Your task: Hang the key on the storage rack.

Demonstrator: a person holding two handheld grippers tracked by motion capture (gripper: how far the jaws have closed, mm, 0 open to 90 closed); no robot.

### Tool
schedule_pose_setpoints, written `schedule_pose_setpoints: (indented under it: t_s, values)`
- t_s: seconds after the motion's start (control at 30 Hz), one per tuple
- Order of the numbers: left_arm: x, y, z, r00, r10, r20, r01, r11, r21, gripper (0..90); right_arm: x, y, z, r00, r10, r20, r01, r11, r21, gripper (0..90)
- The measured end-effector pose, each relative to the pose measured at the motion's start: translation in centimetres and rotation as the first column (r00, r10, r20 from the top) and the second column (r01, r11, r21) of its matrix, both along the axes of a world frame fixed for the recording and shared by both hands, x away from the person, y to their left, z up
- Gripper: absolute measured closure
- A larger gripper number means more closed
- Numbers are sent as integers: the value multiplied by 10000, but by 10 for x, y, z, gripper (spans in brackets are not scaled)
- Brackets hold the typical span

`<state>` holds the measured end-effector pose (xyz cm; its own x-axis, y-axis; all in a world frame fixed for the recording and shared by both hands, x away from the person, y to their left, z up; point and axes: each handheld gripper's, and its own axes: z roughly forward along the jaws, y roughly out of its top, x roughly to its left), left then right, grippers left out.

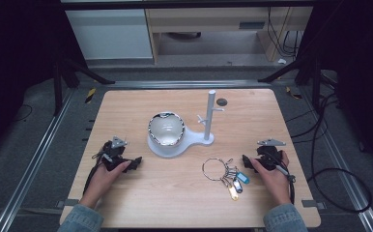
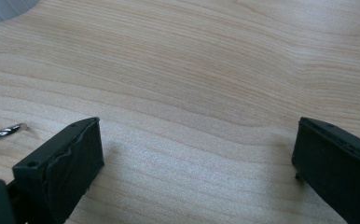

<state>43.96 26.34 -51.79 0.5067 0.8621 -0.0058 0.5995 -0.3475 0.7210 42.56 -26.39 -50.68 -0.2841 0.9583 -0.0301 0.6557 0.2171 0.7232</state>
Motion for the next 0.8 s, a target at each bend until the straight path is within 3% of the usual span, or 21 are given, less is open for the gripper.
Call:
schedule_pose_setpoints:
  t_s: [0.23, 0.4, 0.43, 0.6, 0.63, 0.67, 0.8]
  values:
    - [-1, 0, 0, 10000, -23, 1, 23, 10000, -19, 0, 0, -1, 0, 10000, 87, 5, -87, 10000, -2, 30]
    - [0, 0, 0, 10000, -36, 3, 36, 10000, -2, 0, 0, -1, 1, 9996, 222, 159, -223, 9997, 48, 104]
    - [0, 0, 0, 10000, -33, 5, 33, 10000, -6, 0, -2, -1, 3, 9989, 403, 241, -405, 9992, 58, 233]
    - [0, 0, 0, 10000, -34, 3, 34, 10000, -6, 0, -6, 2, 9, 9944, 842, 632, -844, 9964, -4, 329]
    - [0, 0, 0, 10000, -34, 3, 34, 10000, -4, 0, -8, 5, 13, 9894, 1161, 877, -1161, 9932, -51, 397]
    - [0, 0, 0, 10000, -34, 3, 34, 10000, -4, 0, -8, 5, 13, 9894, 1161, 877, -1161, 9932, -51, 397]
    - [0, 0, 0, 10000, -58, -10, 58, 10000, 34, 0, -11, 12, 17, 9710, 2066, 1201, -2086, 9780, 46, 572]
